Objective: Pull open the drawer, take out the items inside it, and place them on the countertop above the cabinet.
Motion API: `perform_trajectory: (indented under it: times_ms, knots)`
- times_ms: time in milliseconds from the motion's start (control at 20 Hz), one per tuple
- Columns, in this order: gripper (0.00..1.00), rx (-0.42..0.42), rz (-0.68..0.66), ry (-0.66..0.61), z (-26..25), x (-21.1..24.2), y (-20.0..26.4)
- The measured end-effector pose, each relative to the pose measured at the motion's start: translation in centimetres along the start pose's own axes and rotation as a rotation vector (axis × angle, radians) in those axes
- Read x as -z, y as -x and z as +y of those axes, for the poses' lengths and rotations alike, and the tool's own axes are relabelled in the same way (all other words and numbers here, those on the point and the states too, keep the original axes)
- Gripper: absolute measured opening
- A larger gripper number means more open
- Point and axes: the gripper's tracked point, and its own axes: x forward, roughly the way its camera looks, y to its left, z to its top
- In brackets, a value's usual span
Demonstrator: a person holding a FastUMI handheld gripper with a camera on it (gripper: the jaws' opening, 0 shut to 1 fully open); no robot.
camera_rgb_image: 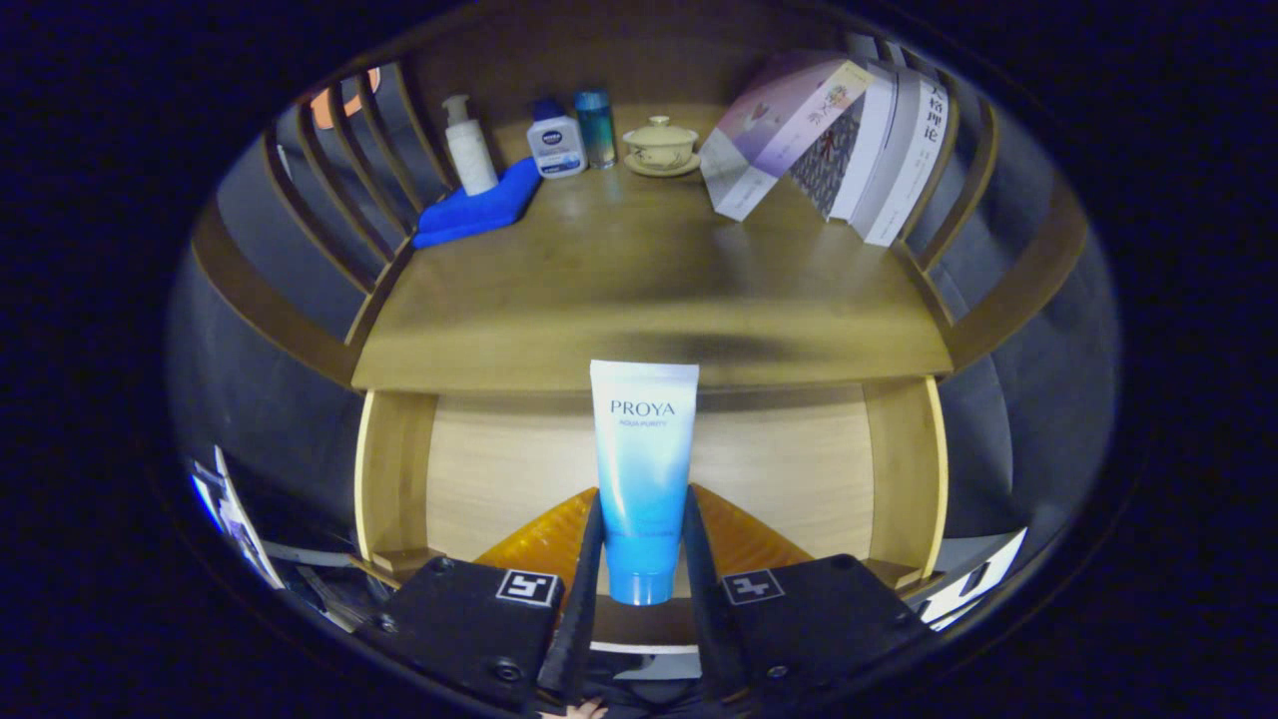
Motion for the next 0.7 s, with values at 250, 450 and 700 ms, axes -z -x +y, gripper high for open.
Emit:
perform_trajectory:
  times_ms: [250,450,700]
  knots:
    - [0.46,-0.019,-0.046,-0.039,0.3,-4.9,-0.4]
    - [0.46,-0.023,-0.047,-0.038,0.3,-7.4,-2.2]
    - [0.46,0.003,-0.050,-0.012,0.2,-9.9,-4.7]
